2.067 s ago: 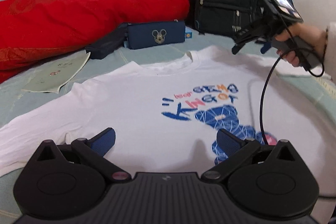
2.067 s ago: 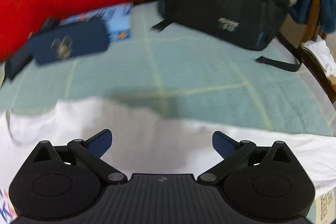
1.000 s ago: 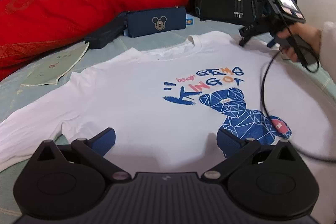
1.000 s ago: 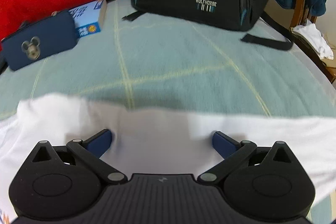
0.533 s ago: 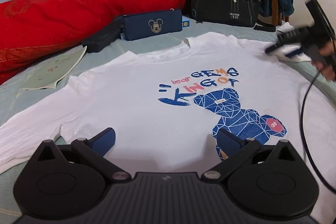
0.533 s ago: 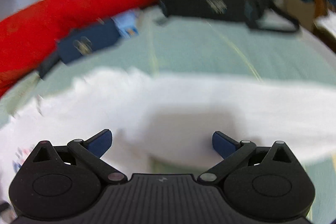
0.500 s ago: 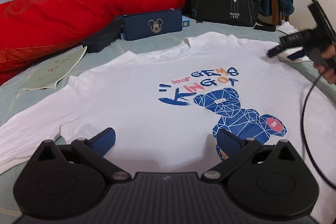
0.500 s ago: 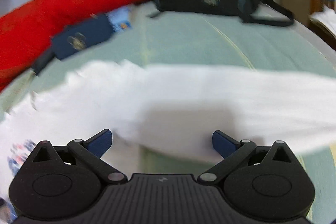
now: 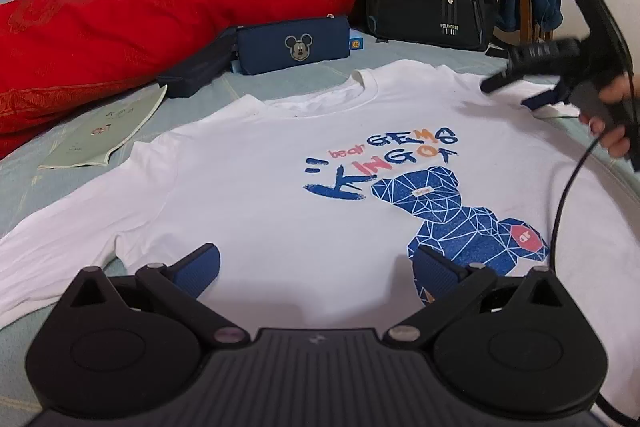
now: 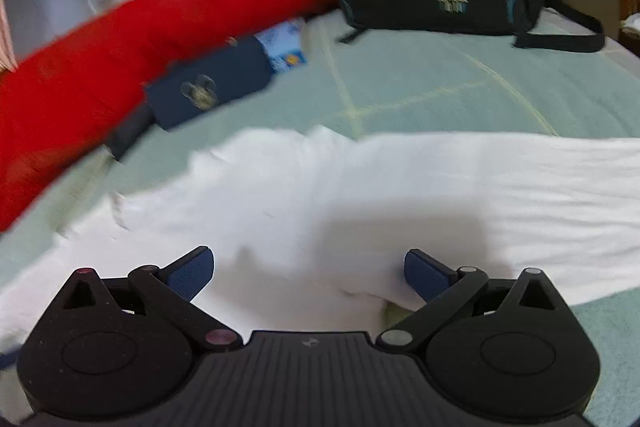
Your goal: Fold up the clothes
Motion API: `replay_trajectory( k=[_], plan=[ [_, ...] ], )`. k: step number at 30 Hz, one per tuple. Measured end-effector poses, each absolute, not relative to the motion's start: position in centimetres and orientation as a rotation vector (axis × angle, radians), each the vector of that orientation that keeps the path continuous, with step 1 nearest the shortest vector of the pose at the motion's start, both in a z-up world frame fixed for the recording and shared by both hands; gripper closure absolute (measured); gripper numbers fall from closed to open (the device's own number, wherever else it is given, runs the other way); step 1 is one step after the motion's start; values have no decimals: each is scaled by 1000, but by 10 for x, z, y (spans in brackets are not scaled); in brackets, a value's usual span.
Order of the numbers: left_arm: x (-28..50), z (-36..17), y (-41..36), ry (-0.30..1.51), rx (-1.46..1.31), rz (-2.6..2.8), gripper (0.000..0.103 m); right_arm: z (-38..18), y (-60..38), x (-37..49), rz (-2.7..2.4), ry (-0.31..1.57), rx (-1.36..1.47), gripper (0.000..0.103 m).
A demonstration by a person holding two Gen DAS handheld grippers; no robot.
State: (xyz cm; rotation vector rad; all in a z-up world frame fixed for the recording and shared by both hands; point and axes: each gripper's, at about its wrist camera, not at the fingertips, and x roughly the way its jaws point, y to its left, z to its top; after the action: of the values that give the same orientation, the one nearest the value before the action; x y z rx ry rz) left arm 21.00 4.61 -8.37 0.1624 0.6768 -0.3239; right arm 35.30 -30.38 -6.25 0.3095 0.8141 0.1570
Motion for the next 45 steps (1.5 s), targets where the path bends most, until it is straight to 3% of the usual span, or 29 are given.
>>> replay_trajectory(
  k=[10, 17, 26, 31, 45],
  plan=[
    [204, -77, 46, 649, 159, -325, 1, -35, -341, 333, 20, 746, 339, 0],
    [198, -74, 38, 633, 182, -353, 1, -75, -386, 336, -103, 793, 442, 0],
    [196, -73, 36, 617, 197, -336, 1, -47, -447, 287, -161, 646, 481, 0],
    [201, -78, 34, 631, 203, -319, 1, -63, -496, 310, -240, 611, 602, 0],
    [198, -76, 35, 595, 200, -326, 1, -53, -525, 305, -323, 616, 480, 0]
  ],
)
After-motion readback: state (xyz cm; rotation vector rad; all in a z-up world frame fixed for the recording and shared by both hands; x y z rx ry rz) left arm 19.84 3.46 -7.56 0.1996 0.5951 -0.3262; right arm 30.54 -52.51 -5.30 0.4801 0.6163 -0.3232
